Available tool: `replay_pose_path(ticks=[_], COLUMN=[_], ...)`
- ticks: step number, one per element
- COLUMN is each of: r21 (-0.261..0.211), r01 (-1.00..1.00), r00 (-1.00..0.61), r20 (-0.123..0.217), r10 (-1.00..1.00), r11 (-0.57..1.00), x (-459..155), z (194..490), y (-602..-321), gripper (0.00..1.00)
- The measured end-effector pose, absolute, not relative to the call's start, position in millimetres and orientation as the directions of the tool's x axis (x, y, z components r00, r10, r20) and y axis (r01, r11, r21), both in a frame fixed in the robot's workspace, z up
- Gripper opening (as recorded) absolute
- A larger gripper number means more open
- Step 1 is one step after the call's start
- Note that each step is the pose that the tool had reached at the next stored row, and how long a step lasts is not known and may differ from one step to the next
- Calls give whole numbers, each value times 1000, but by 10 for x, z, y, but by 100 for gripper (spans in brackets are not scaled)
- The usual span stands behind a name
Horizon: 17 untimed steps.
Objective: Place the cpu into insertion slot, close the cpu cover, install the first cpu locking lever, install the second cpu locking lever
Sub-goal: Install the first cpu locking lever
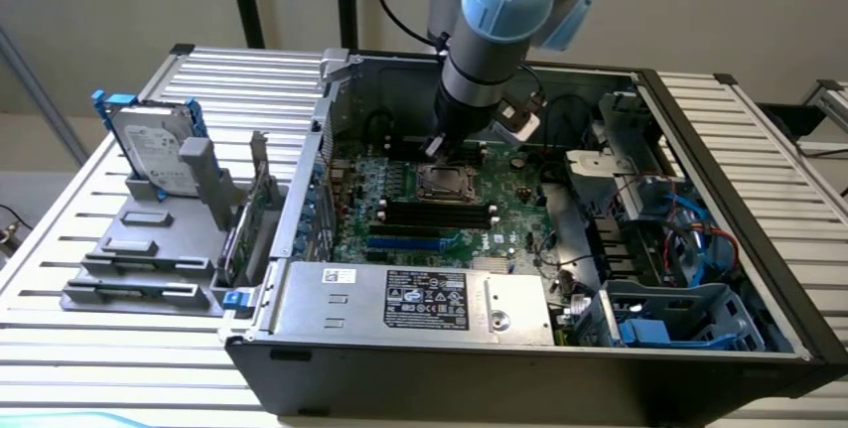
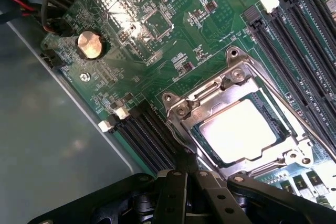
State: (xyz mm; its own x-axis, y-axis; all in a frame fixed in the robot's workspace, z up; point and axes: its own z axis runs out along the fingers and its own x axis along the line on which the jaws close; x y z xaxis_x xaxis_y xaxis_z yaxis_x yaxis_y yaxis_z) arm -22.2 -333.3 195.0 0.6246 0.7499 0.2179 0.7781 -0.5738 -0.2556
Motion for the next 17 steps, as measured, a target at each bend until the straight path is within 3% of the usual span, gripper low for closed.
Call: replay_pose_path(ticks=[17], r21=[-259], r01=[775], r00=[627], r20=[205], r10=[752], r11=[-576], x=[-127], z=[1934], y=[-3333], gripper=[11])
